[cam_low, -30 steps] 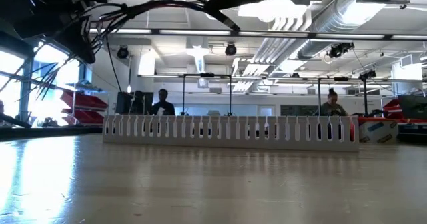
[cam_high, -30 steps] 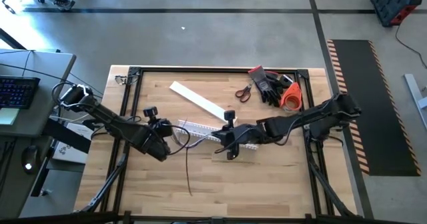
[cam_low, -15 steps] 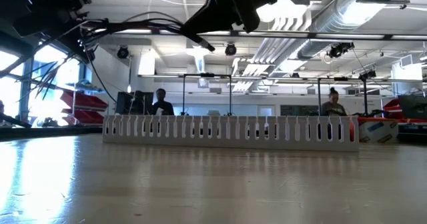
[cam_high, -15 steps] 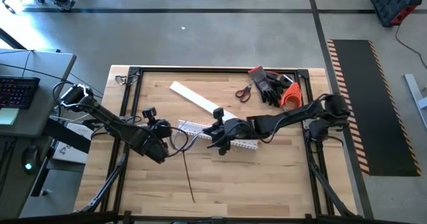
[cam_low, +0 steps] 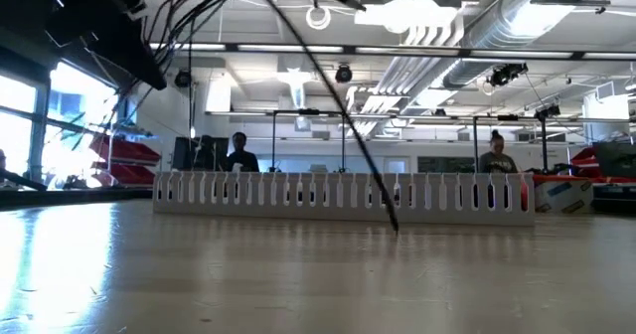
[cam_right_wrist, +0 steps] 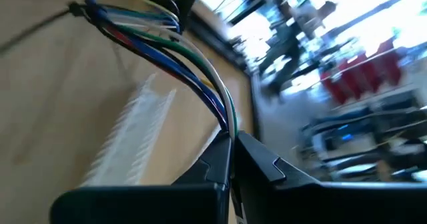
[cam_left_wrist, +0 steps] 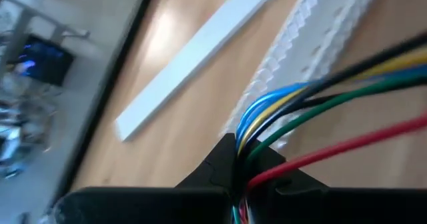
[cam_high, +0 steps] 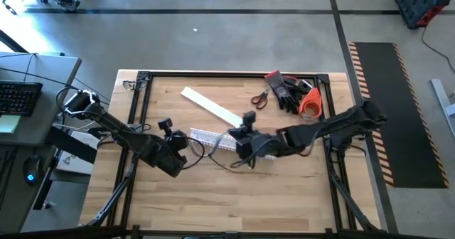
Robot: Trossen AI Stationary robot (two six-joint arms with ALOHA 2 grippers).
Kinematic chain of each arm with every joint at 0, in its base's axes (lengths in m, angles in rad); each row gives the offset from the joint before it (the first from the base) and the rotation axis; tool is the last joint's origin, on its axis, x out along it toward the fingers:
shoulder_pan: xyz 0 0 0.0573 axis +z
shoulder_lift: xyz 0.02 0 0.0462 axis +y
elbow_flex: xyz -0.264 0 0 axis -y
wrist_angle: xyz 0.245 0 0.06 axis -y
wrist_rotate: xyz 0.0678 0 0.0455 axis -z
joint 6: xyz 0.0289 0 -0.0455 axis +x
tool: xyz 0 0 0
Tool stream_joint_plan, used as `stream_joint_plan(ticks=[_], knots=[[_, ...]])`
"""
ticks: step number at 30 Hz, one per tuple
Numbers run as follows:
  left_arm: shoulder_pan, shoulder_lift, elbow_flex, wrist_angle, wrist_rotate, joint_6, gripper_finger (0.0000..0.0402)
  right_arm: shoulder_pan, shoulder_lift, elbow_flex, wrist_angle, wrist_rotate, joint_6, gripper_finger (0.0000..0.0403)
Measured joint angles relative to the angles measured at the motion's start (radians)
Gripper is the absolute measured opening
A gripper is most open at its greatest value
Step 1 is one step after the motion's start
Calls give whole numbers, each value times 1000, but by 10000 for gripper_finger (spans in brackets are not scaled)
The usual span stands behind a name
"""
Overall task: Ziptie cables
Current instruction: Put the colored ziptied cable into the white cable duct
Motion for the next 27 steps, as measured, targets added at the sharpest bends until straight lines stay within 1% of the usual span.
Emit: stream_joint_plan(ticks=[3,8,11,14,17,19,21,22,23,25,27], knots=[[-41,14,-66,180,-23,42,0,48,-29,20,-142,5,118,0],[-93,64,-157,437,-33,55,0,108,-49,29,-219,17,217,0],[-111,106,-172,480,-20,55,13,128,-49,29,-237,21,258,0],[-120,138,-172,478,43,56,50,136,-49,29,-248,20,287,0],[-124,141,-171,456,120,45,101,136,-49,29,-265,21,295,0],[-130,135,-170,398,183,1,136,136,-49,29,-277,21,302,0],[-138,125,-157,296,242,-69,165,136,-50,29,-301,21,331,0],[-146,122,-145,233,253,-122,175,136,-49,29,-316,21,344,0],[-157,120,-131,166,246,-183,181,136,-50,29,-330,21,358,0],[-191,118,-108,84,171,-267,186,136,-50,29,-344,21,374,0],[-235,118,-97,129,12,-266,187,136,-50,29,-339,21,374,0]])
